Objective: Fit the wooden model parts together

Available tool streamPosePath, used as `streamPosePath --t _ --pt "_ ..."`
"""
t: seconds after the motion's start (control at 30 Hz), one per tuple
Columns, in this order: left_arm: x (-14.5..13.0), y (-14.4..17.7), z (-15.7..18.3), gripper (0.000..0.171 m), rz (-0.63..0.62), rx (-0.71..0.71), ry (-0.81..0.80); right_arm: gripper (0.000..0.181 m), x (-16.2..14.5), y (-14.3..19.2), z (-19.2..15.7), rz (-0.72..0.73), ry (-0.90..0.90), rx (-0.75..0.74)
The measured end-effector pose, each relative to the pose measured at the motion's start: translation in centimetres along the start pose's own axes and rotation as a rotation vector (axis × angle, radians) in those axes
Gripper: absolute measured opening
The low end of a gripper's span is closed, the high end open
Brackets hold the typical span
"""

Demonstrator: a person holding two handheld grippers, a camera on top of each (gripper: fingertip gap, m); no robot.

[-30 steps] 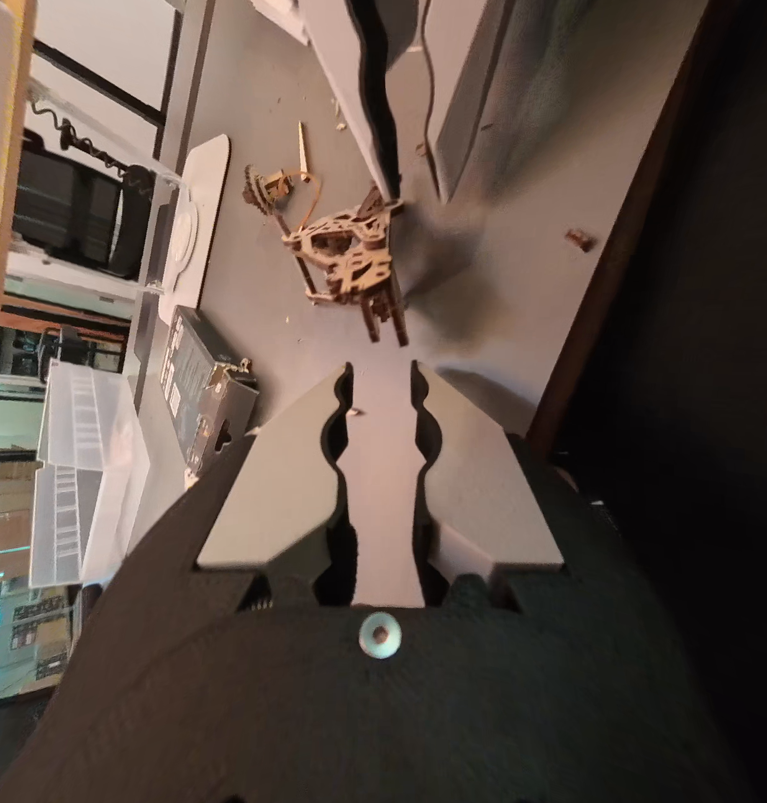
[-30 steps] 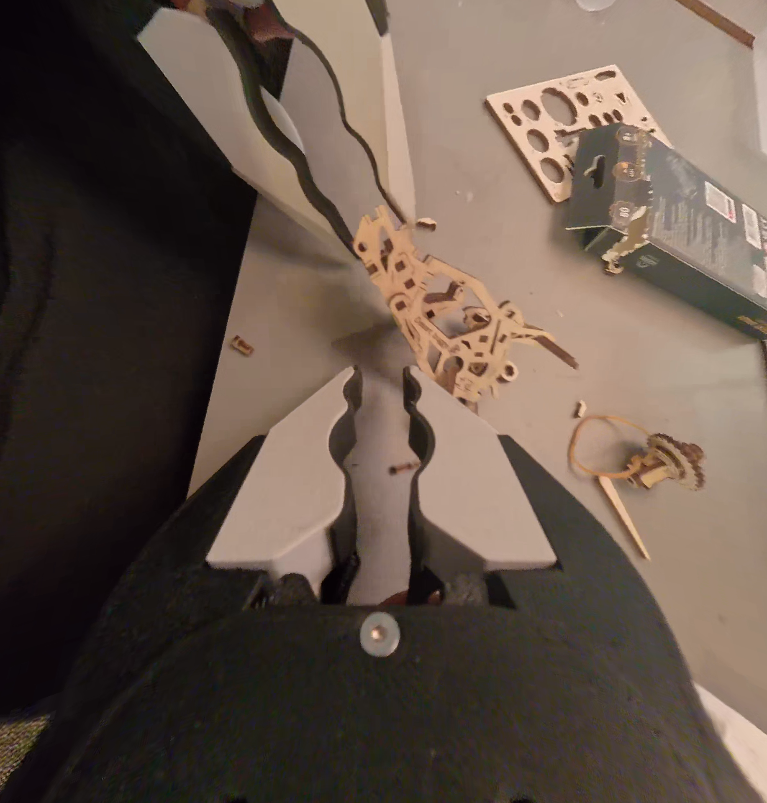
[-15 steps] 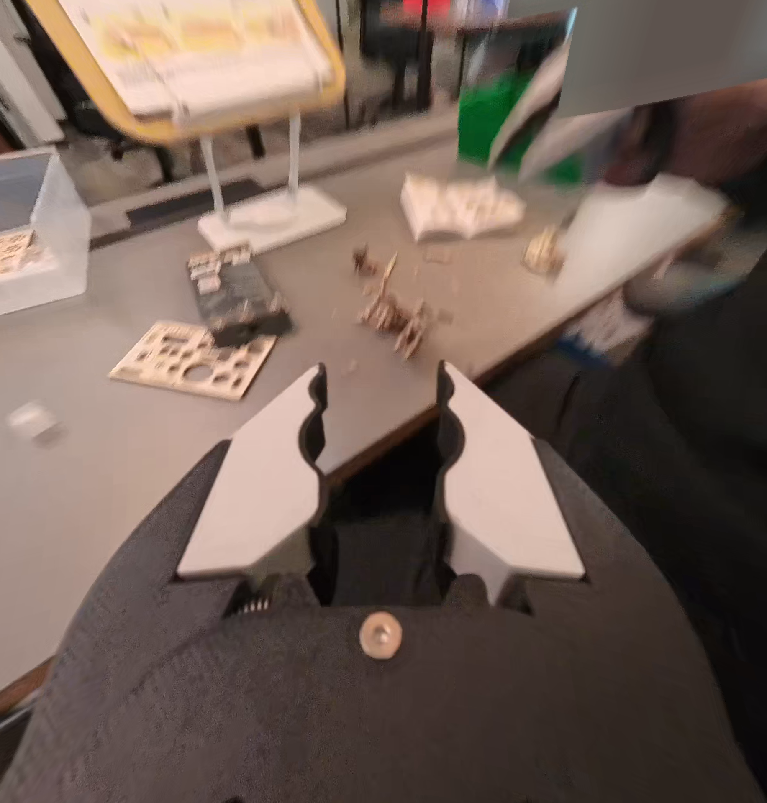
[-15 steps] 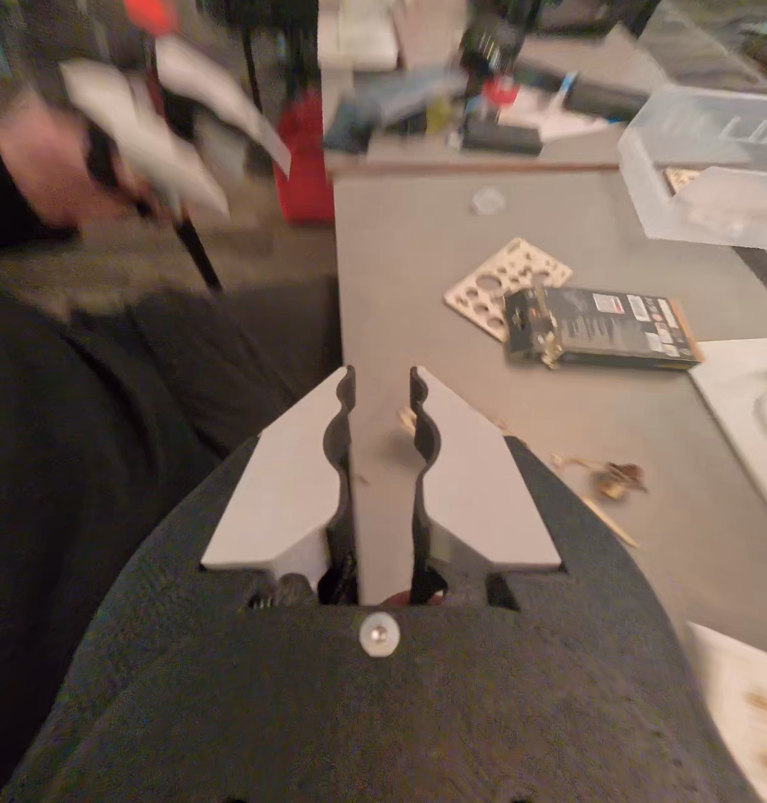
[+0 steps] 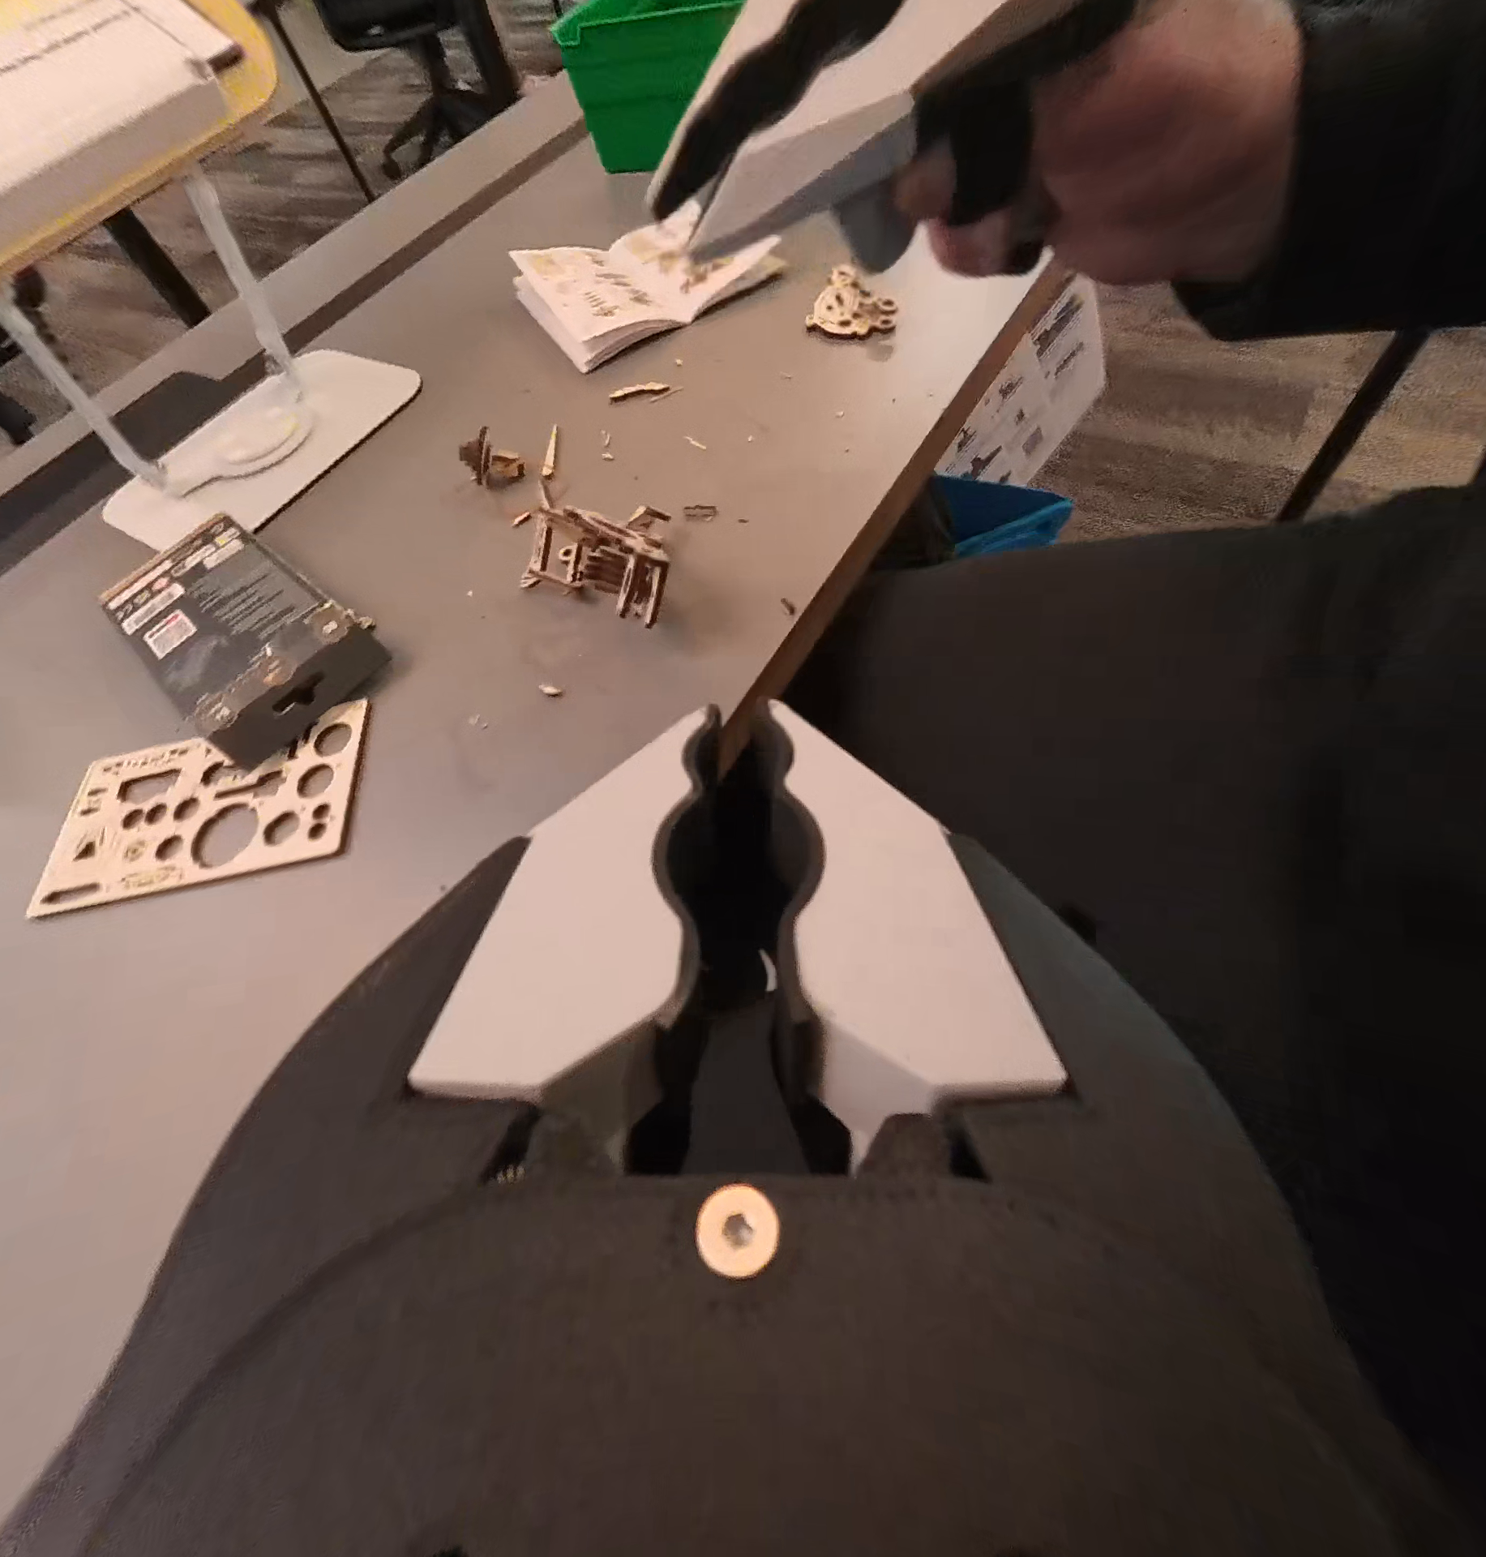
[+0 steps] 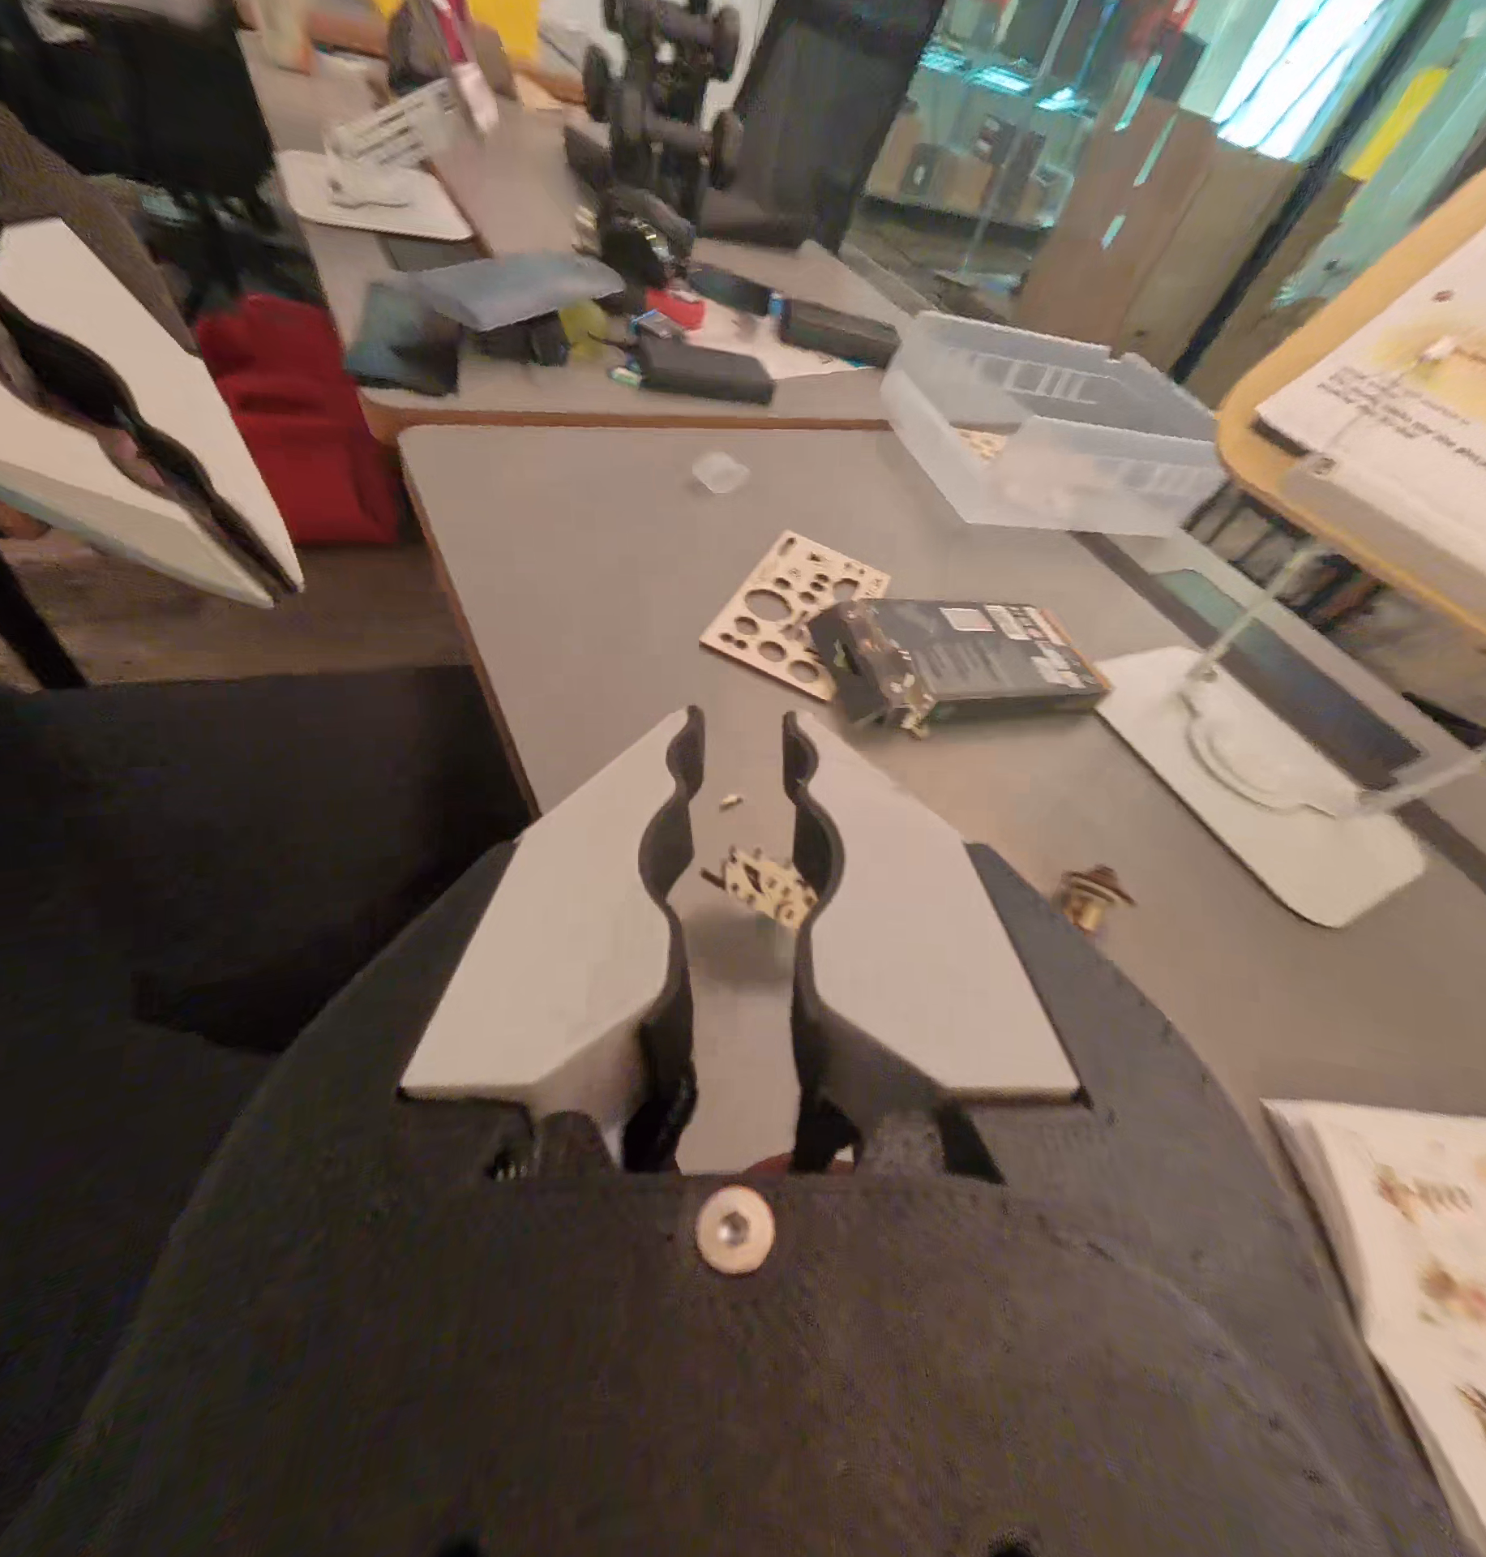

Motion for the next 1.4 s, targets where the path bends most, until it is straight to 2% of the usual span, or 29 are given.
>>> streamPosePath --t 0.1,0.17,0.2,0.23,0.3,0.33,0.4,0.57,0.67,0.73,0.87,0.93,1.03,1.2,1.33,1.4 --pt "2.0 0.7 1.9 0.017 0.100 -0.078 0.047 0.021 -1.5 3.6 0.1 0.011 -0.094 -0.055" --pt "3.1 2.2 4.2 0.013 0.170 -0.109 0.061 0.030 -2.3 4.9 -1.4 0.018 -0.155 -0.017" --pt "3.3 2.7 4.8 0.008 0.176 -0.079 0.032 0.034 -2.7 4.7 -2.6 -0.011 -0.153 0.014" --pt "3.3 2.9 4.4 0.004 0.179 -0.026 0.036 0.035 -3.3 4.0 -3.4 -0.048 -0.147 0.033" --pt "3.5 2.3 4.2 0.001 0.184 -0.080 0.113 0.037 -4.6 1.7 -3.6 -0.172 -0.189 0.069" --pt "3.3 1.8 3.9 0.002 0.138 -0.081 0.108 0.037 -4.7 0.7 -3.0 -0.202 -0.232 0.098" --pt "3.2 1.0 1.8 0.000 0.031 0.012 0.014 0.033 -4.1 -0.9 -0.2 -0.203 -0.307 0.114" --pt "2.6 -3.8 -5.2 0.001 -0.077 -0.005 0.012 0.040 -5.7 -7.6 6.5 -0.368 -0.442 0.162" --pt "2.7 -6.0 -6.8 0.000 -0.004 -0.072 0.099 0.038 -7.2 -10.5 7.6 -0.443 -0.535 0.225" --pt "2.3 -7.4 -7.1 0.000 0.007 -0.130 0.167 0.034 -8.3 -11.1 8.6 -0.452 -0.570 0.191" --pt "1.9 -8.5 -8.5 0.000 0.029 -0.177 0.248 0.038 -10.2 -12.3 8.7 -0.473 -0.696 0.265" --pt "2.4 -8.6 -9.7 0.000 0.033 -0.170 0.241 0.033 -9.6 -12.8 8.9 -0.420 -0.732 0.303" --pt "3.3 -8.8 -11.3 0.002 0.024 -0.160 0.234 0.003 -8.6 -13.2 9.2 -0.399 -0.720 0.337" --pt "3.9 -9.5 -12.0 0.008 0.074 -0.203 0.290 0.000 -6.3 -12.9 9.4 -0.266 -0.734 0.460" --pt "4.1 -10.3 -13.8 0.022 0.093 -0.230 0.357 0.000 -4.0 -12.7 9.0 -0.216 -0.661 0.641" --pt "3.8 -10.8 -14.1 0.031 0.109 -0.290 0.413 0.000 -3.1 -12.6 8.2 -0.212 -0.588 0.702"
Point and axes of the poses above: each gripper's, where its closed fingertips meet, y back along the fingers, x out of its top, z = x × y across the jaws, the point moved 4 cm from there along y, back along the fingers, and after that the axes turned 11 degrees about -z, right-handed, at the moved point
